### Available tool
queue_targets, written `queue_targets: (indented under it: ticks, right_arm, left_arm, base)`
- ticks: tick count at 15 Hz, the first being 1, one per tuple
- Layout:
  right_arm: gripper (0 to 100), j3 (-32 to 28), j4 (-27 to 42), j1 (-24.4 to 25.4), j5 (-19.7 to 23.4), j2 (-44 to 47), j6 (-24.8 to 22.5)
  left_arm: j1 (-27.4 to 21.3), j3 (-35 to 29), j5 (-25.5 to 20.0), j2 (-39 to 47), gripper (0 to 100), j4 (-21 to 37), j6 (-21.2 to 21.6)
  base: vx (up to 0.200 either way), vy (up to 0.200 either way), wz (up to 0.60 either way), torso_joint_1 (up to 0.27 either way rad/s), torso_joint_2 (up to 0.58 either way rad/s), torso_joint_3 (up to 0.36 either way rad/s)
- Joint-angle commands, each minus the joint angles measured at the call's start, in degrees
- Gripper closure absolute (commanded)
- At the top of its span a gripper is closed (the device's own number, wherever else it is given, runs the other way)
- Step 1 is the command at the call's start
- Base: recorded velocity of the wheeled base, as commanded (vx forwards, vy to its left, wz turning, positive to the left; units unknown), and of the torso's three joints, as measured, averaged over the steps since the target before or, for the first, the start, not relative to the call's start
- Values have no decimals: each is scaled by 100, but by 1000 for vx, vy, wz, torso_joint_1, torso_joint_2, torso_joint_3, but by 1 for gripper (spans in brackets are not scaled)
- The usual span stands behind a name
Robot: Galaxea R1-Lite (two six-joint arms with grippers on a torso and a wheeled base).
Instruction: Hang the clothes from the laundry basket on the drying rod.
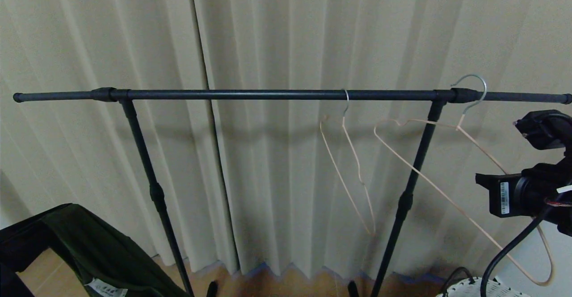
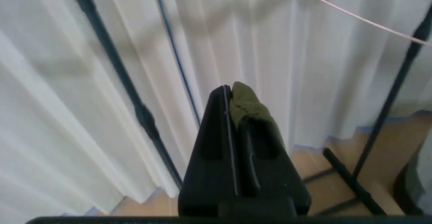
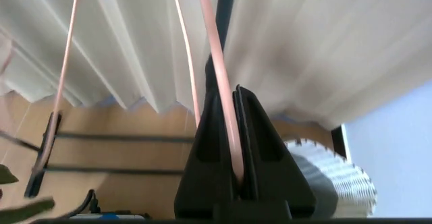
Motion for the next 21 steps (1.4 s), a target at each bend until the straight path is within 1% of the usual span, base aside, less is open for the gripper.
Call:
queue_targets:
  ticks: [1,7,11,12,13,14,15,16,17,19,20,21]
  right_arm:
    - [100,32,-6,0,-1,-62,6]
    - [100,163,-6,0,8,-221,6]
    - [100,243,-15,-9,17,-326,24]
    - [100,286,-6,-9,17,-396,15]
    - [100,322,-15,-9,26,-449,24]
    - [100,322,-24,-9,26,-458,24]
    - [100,313,-24,-9,35,-458,33]
    - [100,269,-33,-9,79,-458,42]
    - [100,251,-120,-9,193,-467,42]
    - [100,330,-753,-9,536,-475,24]
    - [100,330,-973,-9,676,-458,24]
    - [100,330,-1070,-9,817,-458,24]
  left_arm:
    - [-1,0,1,0,100,0,-1]
    - [-1,71,1,8,100,0,-1]
    - [-1,203,1,0,100,8,8]
    - [-1,167,1,26,100,35,78]
    - [-1,97,1,149,100,35,280]
    - [-1,-35,28,334,100,44,562]
    - [-1,-140,36,457,100,52,737]
    - [-1,-369,54,755,100,52,966]
    - [-1,-545,63,975,100,52,1045]
    - [-62,-1019,80,1634,100,52,1036]
    - [-159,-1221,221,1916,100,52,975]
    - [-396,-1432,476,2153,100,52,790]
  base:
    - [-200,0,0,-2,12,2]
    - [-200,0,0,1,1,5]
    - [0,0,0,0,0,0]
    - [0,0,0,0,0,0]
    - [0,0,0,0,0,0]
    - [0,0,0,0,0,0]
    - [0,0,0,0,0,0]
    - [0,0,0,0,0,0]
    - [0,0,0,0,0,0]
    - [0,0,0,0,0,0]
    - [0,0,0,0,0,0]
    - [0,0,0,0,0,0]
